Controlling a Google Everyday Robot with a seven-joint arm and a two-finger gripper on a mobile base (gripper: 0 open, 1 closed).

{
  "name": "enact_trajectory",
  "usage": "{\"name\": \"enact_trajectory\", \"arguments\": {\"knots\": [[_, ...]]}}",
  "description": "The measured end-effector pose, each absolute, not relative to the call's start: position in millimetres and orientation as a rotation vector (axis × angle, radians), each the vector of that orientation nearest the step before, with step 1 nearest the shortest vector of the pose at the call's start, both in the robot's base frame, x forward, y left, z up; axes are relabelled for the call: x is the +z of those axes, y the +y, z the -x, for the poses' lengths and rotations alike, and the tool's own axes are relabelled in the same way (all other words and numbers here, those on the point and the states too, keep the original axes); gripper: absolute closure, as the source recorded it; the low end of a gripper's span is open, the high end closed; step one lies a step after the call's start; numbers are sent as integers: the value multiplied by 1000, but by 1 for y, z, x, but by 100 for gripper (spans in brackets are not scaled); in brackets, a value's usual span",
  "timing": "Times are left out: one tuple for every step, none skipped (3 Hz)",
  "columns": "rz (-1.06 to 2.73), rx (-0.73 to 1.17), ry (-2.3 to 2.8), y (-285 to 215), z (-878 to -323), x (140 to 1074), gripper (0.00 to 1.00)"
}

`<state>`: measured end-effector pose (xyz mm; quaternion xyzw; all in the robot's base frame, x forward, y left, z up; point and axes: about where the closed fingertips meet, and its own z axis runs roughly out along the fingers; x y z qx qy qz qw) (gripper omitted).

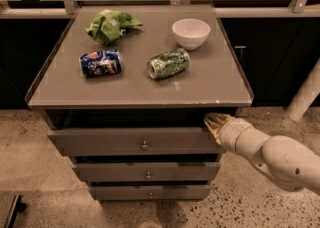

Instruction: Open top drawer

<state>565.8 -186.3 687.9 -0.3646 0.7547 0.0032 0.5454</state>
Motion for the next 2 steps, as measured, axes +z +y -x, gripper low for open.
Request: {"name": "enact_trajectory", "arguments": {"knots": [[901, 3, 1734, -168, -593, 692, 100], [925, -13, 1710, -160, -612, 691, 100]]}}
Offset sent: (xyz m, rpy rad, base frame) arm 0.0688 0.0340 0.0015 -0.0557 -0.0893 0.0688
